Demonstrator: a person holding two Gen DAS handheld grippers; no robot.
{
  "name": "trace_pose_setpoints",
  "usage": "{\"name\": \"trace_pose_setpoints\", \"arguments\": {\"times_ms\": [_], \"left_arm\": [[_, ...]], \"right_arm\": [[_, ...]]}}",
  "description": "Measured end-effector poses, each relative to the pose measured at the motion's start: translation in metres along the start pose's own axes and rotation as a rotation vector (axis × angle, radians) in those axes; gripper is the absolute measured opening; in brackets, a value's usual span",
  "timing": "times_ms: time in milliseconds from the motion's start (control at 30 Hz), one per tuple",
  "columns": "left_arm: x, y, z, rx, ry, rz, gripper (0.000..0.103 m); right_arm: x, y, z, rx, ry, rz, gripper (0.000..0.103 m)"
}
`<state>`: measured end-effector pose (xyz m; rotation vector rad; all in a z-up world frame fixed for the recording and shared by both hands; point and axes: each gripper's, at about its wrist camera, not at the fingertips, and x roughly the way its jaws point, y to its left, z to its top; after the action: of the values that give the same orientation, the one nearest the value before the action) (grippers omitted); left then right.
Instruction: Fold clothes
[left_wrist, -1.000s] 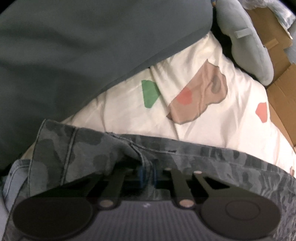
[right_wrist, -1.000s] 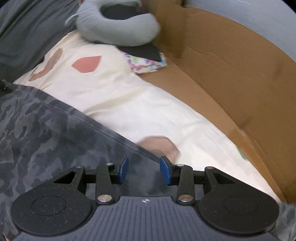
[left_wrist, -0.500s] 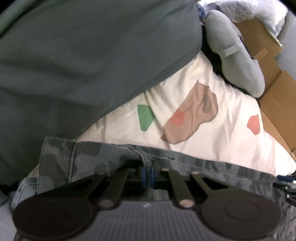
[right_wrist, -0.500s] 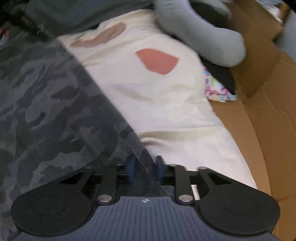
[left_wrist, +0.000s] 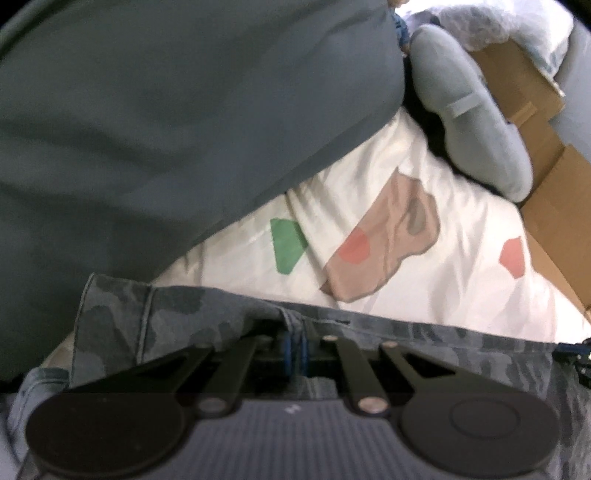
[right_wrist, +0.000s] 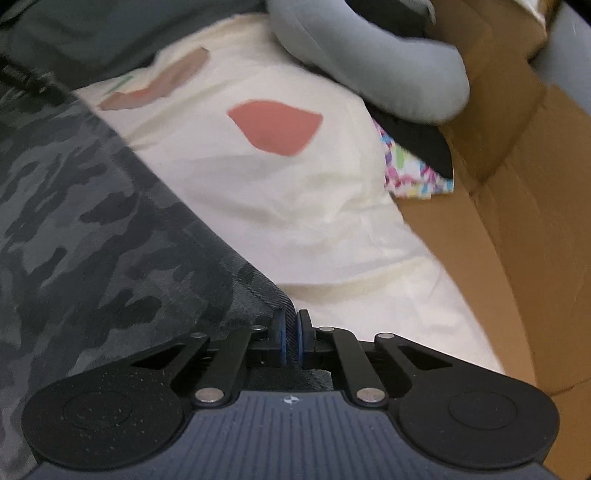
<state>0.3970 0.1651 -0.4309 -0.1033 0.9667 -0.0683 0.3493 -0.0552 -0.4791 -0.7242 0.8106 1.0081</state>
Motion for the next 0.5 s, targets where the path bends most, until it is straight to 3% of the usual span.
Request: {"name": "trace_pose_setpoints", "arguments": {"times_ms": [200, 333, 400, 500], "left_arm": [[0.022, -0.005, -0.006, 0.017, 0.034, 0.064, 0.009], [0.014, -0.009, 0.0, 0.024, 0.046, 0.085, 0.012], [0.002, -0.01, 0.002, 0.031, 0.034, 0.082, 0.024], [-0.018, -0.017, 0.001, 0.059, 0.021, 0.106, 0.053]], "right_arm": [[0.009, -0.011, 0.007, 0.129, 0.044, 0.022, 0.009], [-0.013, -0.028, 0.001, 0.199, 0.033, 0.061, 0.03], [-0.032, -0.033, -0.006, 0.191, 0.017, 0.049, 0.034], [-0.063, -0.047, -0.022, 0.205, -0.004, 0.056, 0.038]]}}
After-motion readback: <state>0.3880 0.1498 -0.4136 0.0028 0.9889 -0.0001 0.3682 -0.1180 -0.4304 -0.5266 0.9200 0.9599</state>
